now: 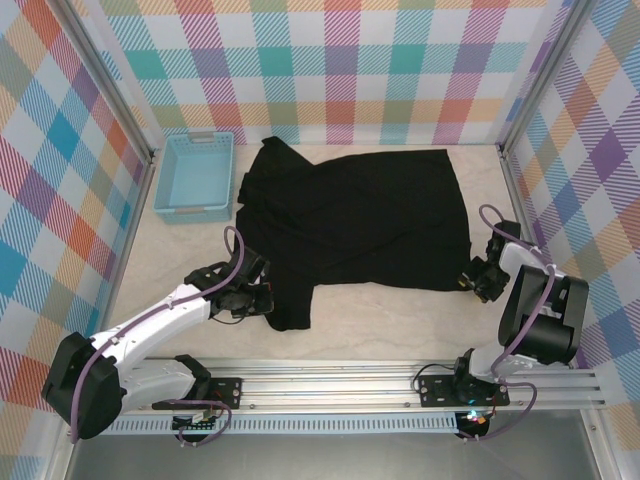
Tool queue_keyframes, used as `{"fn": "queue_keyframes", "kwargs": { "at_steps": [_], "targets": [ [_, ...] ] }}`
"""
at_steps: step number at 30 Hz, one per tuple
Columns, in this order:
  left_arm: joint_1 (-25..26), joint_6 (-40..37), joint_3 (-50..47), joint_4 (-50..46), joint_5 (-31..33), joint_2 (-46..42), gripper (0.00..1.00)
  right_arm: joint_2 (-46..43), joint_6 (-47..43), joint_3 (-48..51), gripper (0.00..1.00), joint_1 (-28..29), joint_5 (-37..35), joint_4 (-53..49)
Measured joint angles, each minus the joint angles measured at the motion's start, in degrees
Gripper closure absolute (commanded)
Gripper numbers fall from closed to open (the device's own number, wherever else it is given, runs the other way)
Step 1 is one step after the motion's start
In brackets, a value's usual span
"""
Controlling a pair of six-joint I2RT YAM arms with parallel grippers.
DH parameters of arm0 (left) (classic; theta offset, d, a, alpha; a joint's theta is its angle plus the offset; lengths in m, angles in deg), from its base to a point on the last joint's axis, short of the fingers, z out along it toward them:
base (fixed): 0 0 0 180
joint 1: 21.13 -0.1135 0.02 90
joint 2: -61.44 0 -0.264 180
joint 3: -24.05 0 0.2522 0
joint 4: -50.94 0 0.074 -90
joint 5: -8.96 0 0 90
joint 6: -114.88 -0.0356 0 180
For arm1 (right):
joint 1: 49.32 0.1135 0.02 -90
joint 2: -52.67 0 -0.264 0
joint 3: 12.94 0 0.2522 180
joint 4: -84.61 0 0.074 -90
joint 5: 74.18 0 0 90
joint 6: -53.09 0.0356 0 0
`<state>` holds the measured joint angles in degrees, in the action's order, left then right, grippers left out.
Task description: Fold the inside-out t-shirt
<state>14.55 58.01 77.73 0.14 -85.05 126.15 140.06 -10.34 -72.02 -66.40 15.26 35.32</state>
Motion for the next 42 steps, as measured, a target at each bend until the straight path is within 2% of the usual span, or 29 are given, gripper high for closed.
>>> {"fn": "queue_keyframes", "kwargs": {
  "at_steps": [13, 18, 24, 29, 42],
  "targets": [
    [-1.4, -1.6, 0.7, -0.6, -0.4, 0.0, 1.0, 0.0, -0.3, 0.0, 0.9, -0.1, -0.9, 0.5],
    [-4.2, -3.5, 4.3, -4.2, -0.3, -4.5, 1.0, -2.1, -0.4, 0.5, 0.91, -0.1, -0.5, 0.5],
    [-7.6, -5.6, 10.8, -9.0, 0.7, -11.1, 1.0, -12.9, -0.4, 2.5, 0.92, -0.1, -0.2, -1.6],
    [-7.8, -5.5, 12.4, -13.7, 0.5, -15.2, 1.0, -19.7, -0.4, 2.6, 0.92, -0.1, -0.2, -2.9],
    [-7.8, -2.3, 14.8, -26.5, -1.6, -27.2, 1.0, -23.5, -0.4, 6.9, 0.92, -0.1, -0.3, -3.0]
  ]
}}
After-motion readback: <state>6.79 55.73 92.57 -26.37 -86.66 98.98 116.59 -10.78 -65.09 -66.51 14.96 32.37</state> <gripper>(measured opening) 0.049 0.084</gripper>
